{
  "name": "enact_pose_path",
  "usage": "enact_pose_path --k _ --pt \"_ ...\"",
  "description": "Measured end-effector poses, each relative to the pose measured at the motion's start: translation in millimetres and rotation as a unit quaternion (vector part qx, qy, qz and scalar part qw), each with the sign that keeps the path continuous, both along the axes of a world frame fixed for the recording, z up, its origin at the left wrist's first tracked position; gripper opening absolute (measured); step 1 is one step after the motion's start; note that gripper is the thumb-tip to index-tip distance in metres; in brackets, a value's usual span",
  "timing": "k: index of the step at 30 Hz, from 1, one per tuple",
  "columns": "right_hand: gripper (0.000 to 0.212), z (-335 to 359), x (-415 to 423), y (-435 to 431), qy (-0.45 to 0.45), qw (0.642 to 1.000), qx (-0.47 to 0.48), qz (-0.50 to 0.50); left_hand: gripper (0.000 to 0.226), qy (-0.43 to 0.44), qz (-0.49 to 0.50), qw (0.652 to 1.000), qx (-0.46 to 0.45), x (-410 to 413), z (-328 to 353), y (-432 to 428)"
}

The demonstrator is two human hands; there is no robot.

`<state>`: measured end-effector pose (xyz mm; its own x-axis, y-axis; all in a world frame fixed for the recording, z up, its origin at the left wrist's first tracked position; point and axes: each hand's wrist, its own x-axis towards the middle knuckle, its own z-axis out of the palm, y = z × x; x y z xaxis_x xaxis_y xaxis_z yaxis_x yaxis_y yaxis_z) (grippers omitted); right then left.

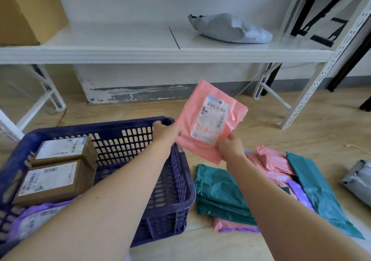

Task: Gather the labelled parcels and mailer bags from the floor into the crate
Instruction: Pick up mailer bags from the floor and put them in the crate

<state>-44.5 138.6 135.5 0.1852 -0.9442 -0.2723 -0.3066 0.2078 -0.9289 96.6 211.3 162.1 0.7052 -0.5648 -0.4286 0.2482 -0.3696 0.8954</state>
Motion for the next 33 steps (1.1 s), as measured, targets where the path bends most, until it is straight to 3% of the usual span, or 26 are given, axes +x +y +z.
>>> enact_pose_path --k 2,4,6,9,13,16,21,24,26,28,31,33 --pt "0.031 8 10 11 0.075 0.994 -0.05 0.054 0.09 -0.195 -0.029 0.98 0.027 23 14 20" --pt "0.038 15 27 24 0.109 0.983 -0.071 0.128 0.098 -0.371 -0.087 0.923 0.047 47 29 43" --pt "0.043 19 45 36 0.134 0.966 -0.105 0.195 0.099 -0.445 -0.133 0.884 0.059 68 37 57" --pt "0.047 21 80 58 0.155 0.936 -0.167 0.267 0.09 -0.391 -0.134 0.907 0.084 91 41 79" --pt "0.028 18 121 84 0.186 0.893 -0.219 0.347 0.02 -0.34 -0.092 0.927 0.13 117 28 109" --pt "0.028 11 146 97 0.19 0.879 -0.227 0.373 0.022 -0.293 -0.054 0.941 0.161 146 10 137" --pt "0.047 -6 178 110 0.186 0.9 -0.145 0.366 0.035 -0.167 0.059 0.97 0.164 185 -25 188" --pt "0.06 -20 191 121 0.208 0.889 -0.037 0.406 0.036 -0.116 0.108 0.969 0.192 206 -51 223" --pt "0.065 -35 202 134 0.192 0.874 0.084 0.439 0.023 -0.096 0.128 0.966 0.2 214 -61 246" --pt "0.053 -44 207 145 0.195 0.846 0.14 0.476 0.017 -0.082 0.112 0.964 0.229 213 -63 259" --pt "0.015 -51 217 168 0.218 0.819 0.12 0.516 0.031 -0.124 0.027 0.93 0.346 220 -69 272" --pt "0.022 -59 219 182 0.233 0.801 0.096 0.543 0.035 -0.16 -0.038 0.891 0.424 220 -68 273"
